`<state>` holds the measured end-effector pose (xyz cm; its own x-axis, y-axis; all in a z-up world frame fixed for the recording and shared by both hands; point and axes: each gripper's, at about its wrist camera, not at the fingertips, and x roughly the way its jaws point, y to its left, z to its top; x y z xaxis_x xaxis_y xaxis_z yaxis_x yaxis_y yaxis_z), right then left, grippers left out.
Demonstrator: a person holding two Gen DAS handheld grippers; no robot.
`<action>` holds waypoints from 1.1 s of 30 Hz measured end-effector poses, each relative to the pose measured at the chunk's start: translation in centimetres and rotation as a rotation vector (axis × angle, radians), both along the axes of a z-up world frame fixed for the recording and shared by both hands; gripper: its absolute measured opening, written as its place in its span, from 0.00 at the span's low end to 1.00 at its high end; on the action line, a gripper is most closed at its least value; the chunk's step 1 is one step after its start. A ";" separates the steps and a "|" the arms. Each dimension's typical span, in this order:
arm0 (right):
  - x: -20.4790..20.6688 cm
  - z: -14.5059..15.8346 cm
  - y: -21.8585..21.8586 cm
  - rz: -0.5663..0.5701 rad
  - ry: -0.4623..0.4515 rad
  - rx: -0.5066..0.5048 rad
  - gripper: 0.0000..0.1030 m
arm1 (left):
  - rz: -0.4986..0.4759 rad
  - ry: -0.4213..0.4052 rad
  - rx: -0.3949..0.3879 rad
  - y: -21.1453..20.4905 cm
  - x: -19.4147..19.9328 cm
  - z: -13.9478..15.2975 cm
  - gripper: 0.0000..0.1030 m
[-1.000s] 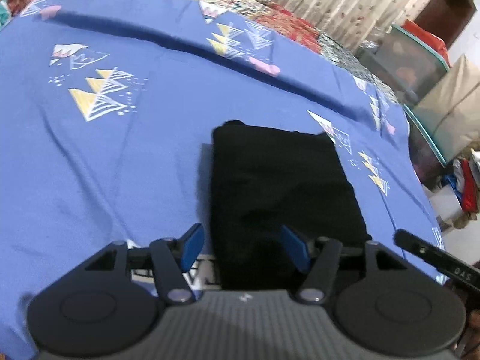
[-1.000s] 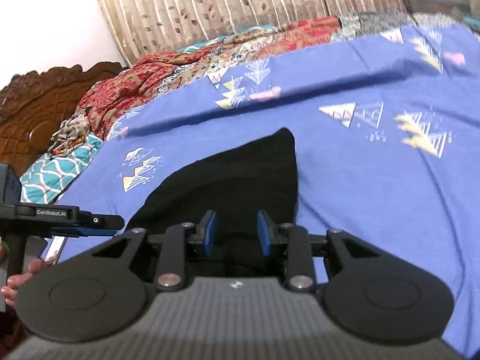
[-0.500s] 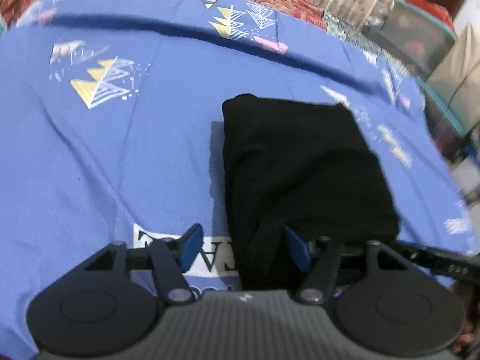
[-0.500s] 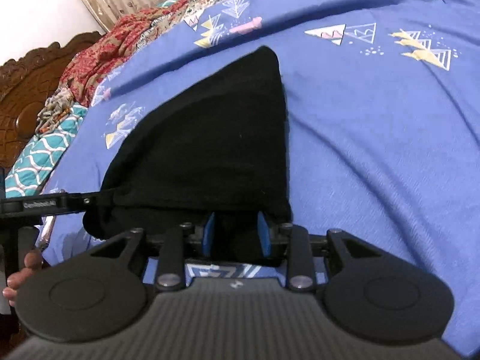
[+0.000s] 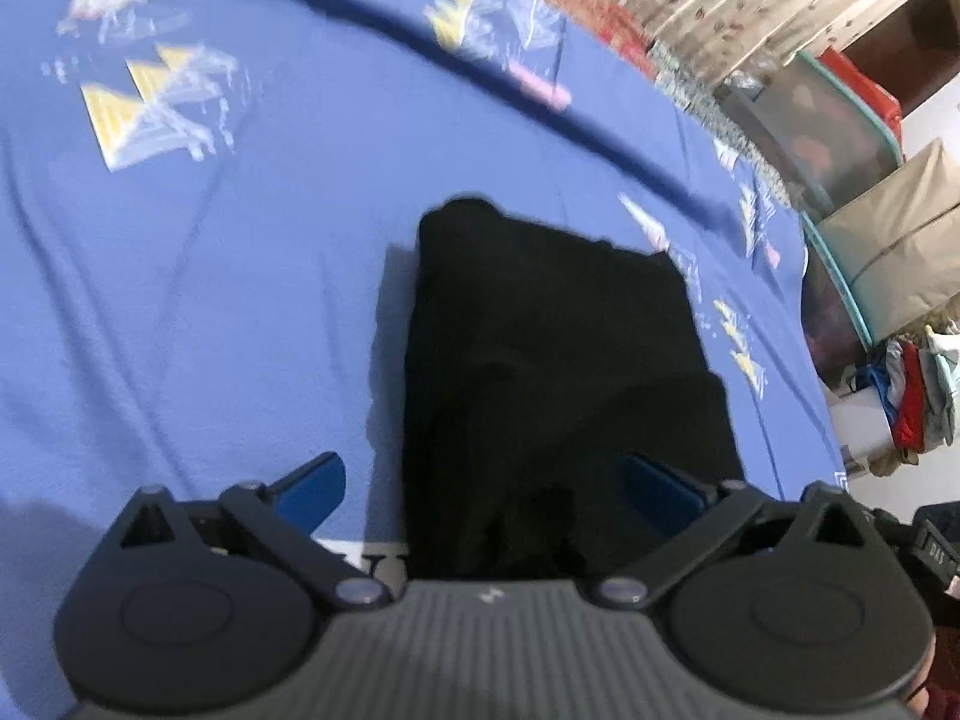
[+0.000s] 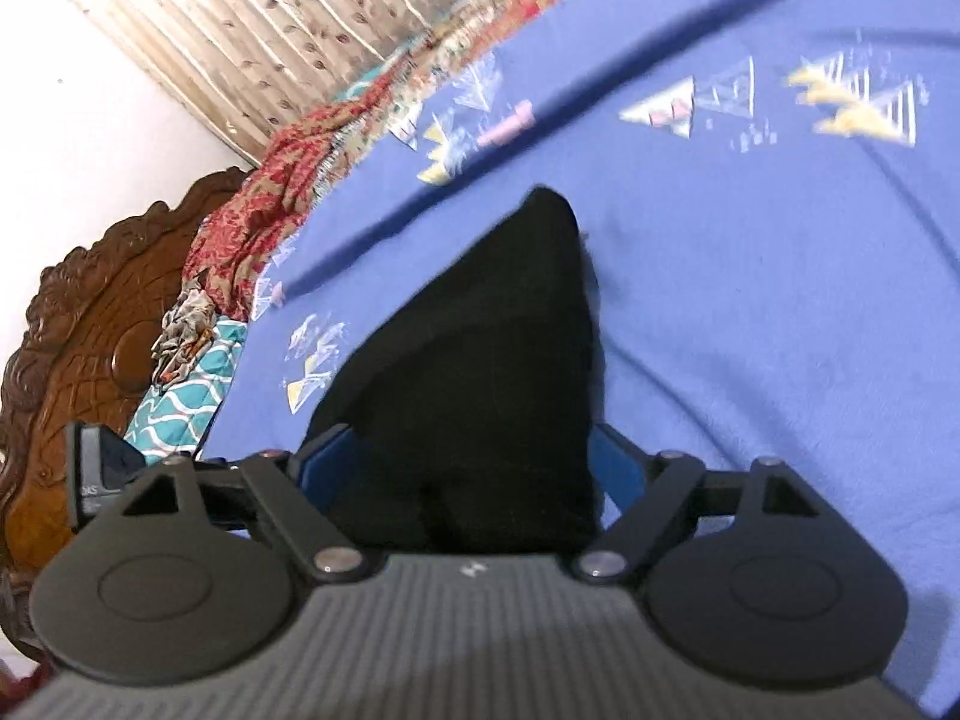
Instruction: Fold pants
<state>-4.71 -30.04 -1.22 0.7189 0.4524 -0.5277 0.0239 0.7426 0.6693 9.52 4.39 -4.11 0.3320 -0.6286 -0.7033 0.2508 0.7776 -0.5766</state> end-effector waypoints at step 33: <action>4.0 -3.3 2.2 0.131 0.115 0.189 0.88 | -0.098 0.062 -0.191 -1.6 1.8 -3.1 0.98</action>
<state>-0.70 -27.83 -4.51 0.5878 0.6361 -0.4999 0.0193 0.6067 0.7947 11.33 2.75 -7.22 0.2227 -0.7794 -0.5856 0.2796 0.6266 -0.7275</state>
